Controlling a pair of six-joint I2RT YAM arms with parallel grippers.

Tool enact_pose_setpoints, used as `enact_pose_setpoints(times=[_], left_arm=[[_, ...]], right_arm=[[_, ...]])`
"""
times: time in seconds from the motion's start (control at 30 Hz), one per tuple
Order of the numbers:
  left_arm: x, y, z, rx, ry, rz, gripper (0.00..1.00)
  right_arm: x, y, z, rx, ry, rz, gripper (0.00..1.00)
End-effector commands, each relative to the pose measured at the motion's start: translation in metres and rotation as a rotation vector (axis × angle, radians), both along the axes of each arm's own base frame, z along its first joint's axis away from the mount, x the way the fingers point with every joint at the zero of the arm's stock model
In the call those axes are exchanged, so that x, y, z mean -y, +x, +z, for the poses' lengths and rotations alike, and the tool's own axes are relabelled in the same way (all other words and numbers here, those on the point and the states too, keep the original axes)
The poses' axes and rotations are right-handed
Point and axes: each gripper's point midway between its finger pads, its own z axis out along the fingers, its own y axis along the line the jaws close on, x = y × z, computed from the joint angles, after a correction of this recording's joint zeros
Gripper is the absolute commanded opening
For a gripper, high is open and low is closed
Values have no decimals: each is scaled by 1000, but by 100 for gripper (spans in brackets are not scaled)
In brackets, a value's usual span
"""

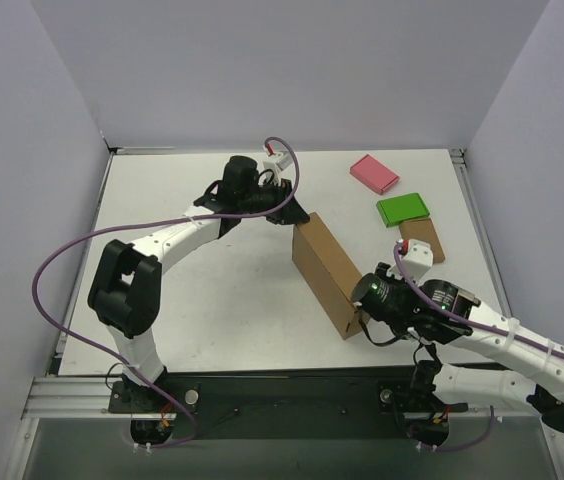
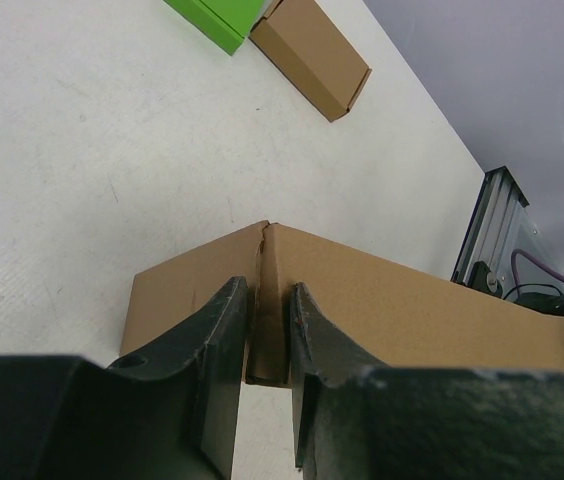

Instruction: Fold the paper box

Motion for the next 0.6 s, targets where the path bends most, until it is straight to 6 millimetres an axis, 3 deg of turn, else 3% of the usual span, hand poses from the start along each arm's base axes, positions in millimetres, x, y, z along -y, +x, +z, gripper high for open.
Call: enact_pose_setpoints(times=[0.0,0.37,0.57], left_arm=[[-22,-24,-65,-172,184,9,17],[-22,-22,-66,-184,177,8,17],[-23,-21,-64,-181,174,12,17]], right_arm=[[25,-42,-48,-226,-173,38,13],[40,-92,-82,-449,-306,130,9],[36,-119,-99,-569,-270,169,9]])
